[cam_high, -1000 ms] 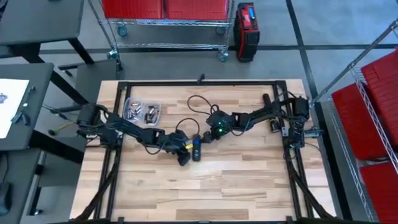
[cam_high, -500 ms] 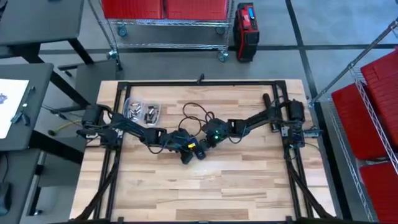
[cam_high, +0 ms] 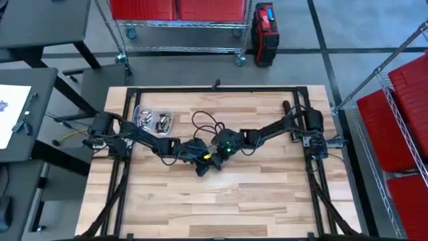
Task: Insert battery
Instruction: Open the remote's battery compartment
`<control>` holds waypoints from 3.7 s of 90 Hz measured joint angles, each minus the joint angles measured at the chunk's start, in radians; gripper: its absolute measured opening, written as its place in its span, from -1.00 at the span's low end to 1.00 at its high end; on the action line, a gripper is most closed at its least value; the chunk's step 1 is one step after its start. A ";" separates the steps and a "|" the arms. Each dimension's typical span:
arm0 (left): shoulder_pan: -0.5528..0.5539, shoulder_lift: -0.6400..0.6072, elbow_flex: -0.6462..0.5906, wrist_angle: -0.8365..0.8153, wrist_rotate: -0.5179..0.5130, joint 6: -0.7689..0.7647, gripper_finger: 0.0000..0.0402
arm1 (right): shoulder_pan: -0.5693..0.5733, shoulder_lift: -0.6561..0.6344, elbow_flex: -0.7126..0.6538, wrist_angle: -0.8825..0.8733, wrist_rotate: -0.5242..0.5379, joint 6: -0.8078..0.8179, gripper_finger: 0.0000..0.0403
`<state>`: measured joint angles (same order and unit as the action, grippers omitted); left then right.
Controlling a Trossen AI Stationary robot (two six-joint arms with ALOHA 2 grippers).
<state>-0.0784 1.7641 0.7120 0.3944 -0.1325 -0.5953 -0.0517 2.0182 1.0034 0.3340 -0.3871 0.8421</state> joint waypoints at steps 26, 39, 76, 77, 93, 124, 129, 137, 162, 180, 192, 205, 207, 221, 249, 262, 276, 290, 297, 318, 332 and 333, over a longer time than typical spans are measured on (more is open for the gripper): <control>0.002 -0.101 -0.003 -0.120 0.045 -0.003 -0.30 | -0.028 -0.216 0.042 -0.539 0.142 -0.363 -0.70; 0.005 -0.209 -0.002 -0.245 0.044 0.010 -0.30 | -0.020 -0.303 0.090 -0.942 0.550 -0.662 -0.70; 0.007 -0.299 -0.002 -0.349 -0.030 0.060 -0.30 | 0.109 -0.131 0.128 -0.912 0.734 -0.785 -0.67; 0.007 -0.299 -0.002 -0.353 -0.030 0.058 -0.30 | 0.111 -0.126 0.131 -0.915 0.735 -0.787 -0.65; 0.006 -0.299 -0.002 -0.367 -0.030 0.059 -0.30 | 0.127 -0.102 0.163 -0.923 0.702 -0.791 -0.16; 0.006 -0.300 -0.001 -0.401 -0.031 0.061 -0.30 | 0.115 -0.135 0.164 -0.902 0.571 -0.790 0.19; 0.006 -0.300 -0.001 -0.402 -0.031 0.061 -0.30 | 0.110 -0.133 0.164 -0.908 0.554 -0.789 0.18; 0.006 -0.300 -0.001 -0.403 -0.032 0.060 -0.30 | 0.093 -0.130 0.164 -0.912 0.511 -0.784 0.15; 0.006 -0.301 -0.001 -0.397 -0.034 0.052 -0.30 | 0.041 -0.136 0.105 -0.806 0.399 -0.745 0.10; 0.006 -0.301 -0.001 -0.396 -0.033 0.050 -0.30 | 0.035 -0.138 0.075 -0.816 0.359 -0.785 -0.16; 0.006 -0.301 -0.001 -0.390 -0.033 0.050 -0.30 | 0.033 -0.148 0.085 -0.838 0.318 -0.777 -0.16; 0.006 -0.312 0.019 -0.394 -0.031 0.053 -0.30 | -0.004 -0.182 0.103 -0.885 0.127 -0.752 -0.16; 0.006 -0.316 0.028 -0.397 -0.031 0.061 -0.30 | -0.012 -0.191 0.105 -0.888 0.099 -0.750 -0.16; 0.008 -0.376 0.112 -0.412 -0.031 0.216 -0.30 | -0.103 -0.270 0.116 -0.867 -0.108 -0.733 -0.16; 0.009 -0.427 0.264 -0.410 -0.032 0.843 -0.30 | -0.235 -0.388 0.116 -0.757 -0.442 -0.685 -0.16; 0.009 -0.385 0.301 -0.375 -0.029 1.053 -0.30 | -0.218 -0.412 0.116 -0.685 -0.493 -0.634 -0.16; 0.008 -0.340 0.322 -0.341 -0.026 1.126 -0.30 | -0.192 -0.410 0.116 -0.670 -0.500 -0.626 -0.16; 0.008 -0.337 0.329 -0.324 0.009 1.137 -0.30 | -0.185 -0.411 0.116 -0.650 -0.506 -0.606 -0.16; 0.010 -0.338 0.329 -0.331 0.006 1.134 -0.32 | -0.187 -0.411 0.116 -0.626 -0.507 -0.601 -0.16; 0.011 -0.323 0.331 -0.308 0.053 1.108 -0.55 | -0.186 -0.410 0.118 -0.575 -0.509 -0.544 -0.16; 0.012 -0.324 0.331 -0.329 0.045 0.962 -0.70 | -0.209 -0.418 0.118 -0.584 -0.542 -0.494 0.06; 0.013 -0.325 0.331 -0.330 0.044 0.946 -0.70 | -0.212 -0.420 0.118 -0.585 -0.545 -0.491 0.10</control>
<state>-0.0655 1.4392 1.0428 0.0649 -0.0881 0.3503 -0.2641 1.5981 1.1213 -0.2510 -0.9319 0.3511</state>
